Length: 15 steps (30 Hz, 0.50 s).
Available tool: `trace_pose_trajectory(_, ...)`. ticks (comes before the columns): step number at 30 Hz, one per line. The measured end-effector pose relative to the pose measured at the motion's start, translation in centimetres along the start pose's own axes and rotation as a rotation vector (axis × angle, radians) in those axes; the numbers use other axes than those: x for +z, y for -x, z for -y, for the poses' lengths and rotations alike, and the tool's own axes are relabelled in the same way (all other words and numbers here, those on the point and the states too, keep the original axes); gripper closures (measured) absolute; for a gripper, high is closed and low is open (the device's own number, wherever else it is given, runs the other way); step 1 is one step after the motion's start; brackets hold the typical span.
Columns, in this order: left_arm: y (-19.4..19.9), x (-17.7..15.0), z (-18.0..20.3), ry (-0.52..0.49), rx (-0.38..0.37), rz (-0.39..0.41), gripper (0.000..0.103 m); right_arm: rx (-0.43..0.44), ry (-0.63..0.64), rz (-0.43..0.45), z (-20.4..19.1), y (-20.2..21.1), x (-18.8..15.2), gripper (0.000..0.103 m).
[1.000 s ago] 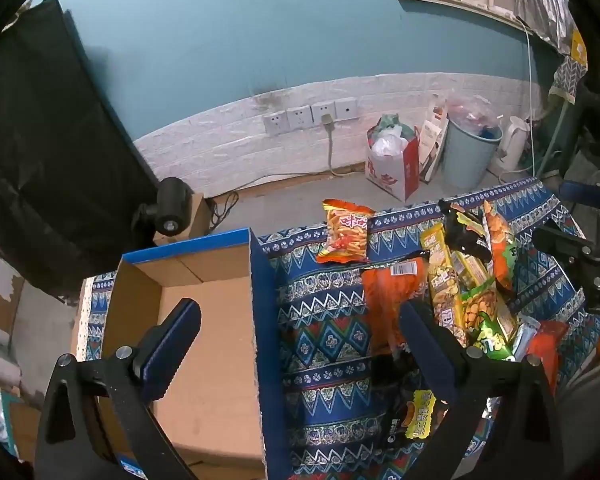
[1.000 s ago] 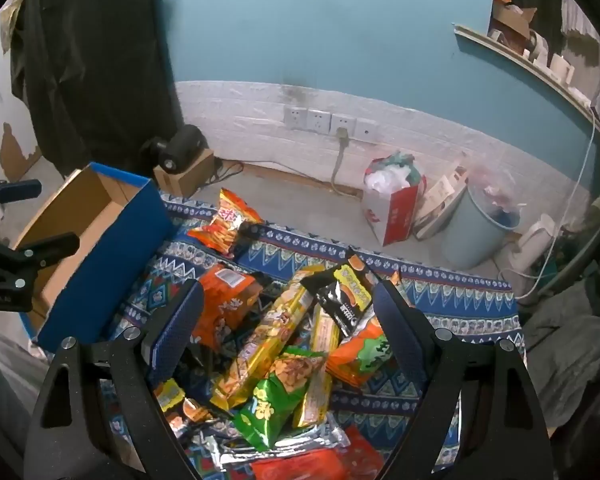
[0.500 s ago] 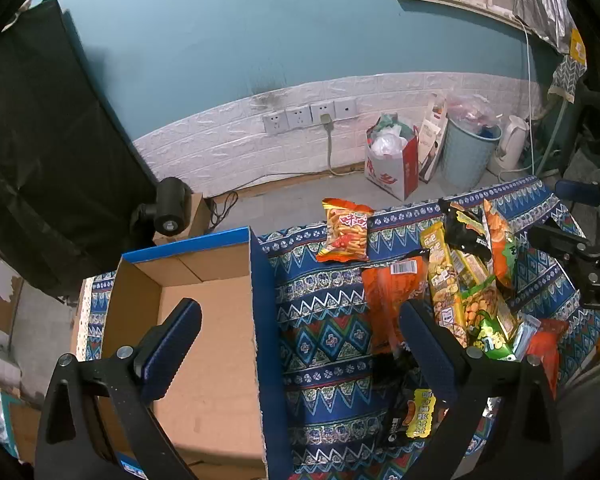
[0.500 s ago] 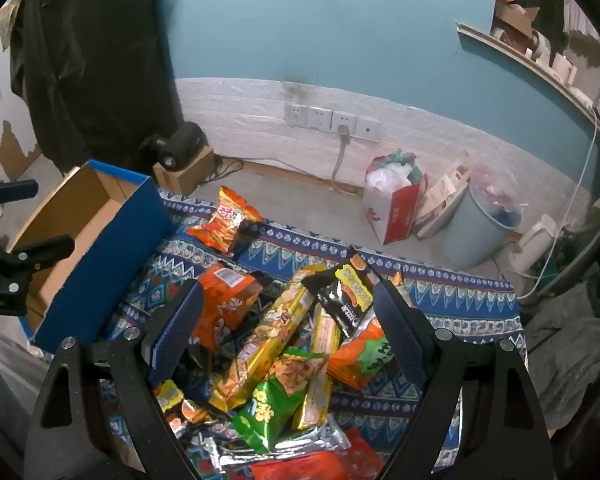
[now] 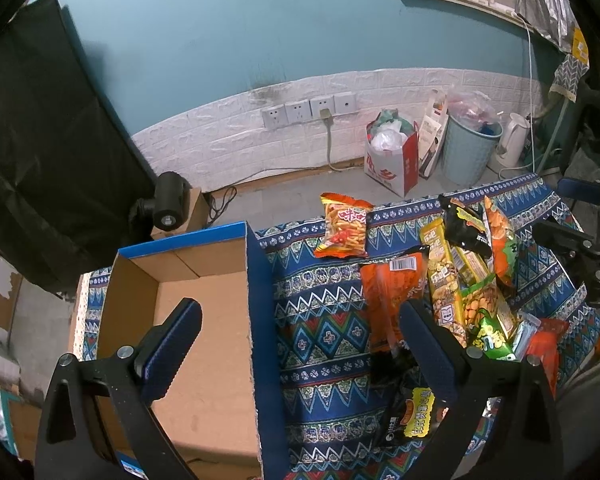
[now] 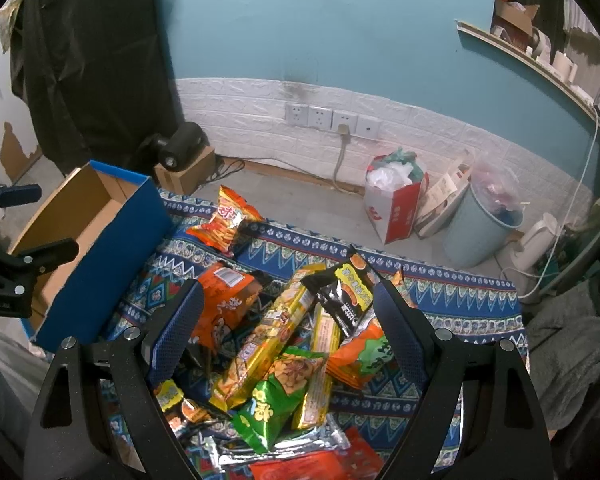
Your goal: Organize snacks
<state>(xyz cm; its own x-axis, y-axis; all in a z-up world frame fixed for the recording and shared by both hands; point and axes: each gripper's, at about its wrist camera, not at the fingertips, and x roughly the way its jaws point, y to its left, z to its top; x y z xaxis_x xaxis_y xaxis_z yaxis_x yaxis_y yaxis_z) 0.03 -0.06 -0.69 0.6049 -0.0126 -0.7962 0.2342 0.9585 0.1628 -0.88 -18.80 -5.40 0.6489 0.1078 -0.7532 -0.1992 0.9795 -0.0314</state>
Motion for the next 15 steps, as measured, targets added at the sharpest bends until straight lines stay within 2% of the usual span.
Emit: trace_pose_trajectory(15, -0.44, -0.06, 0.10, 0.000, -0.004, -0.010, 0.003, -0.002, -0.004, -0.005, 0.22, -0.02, -0.04, 0.018)
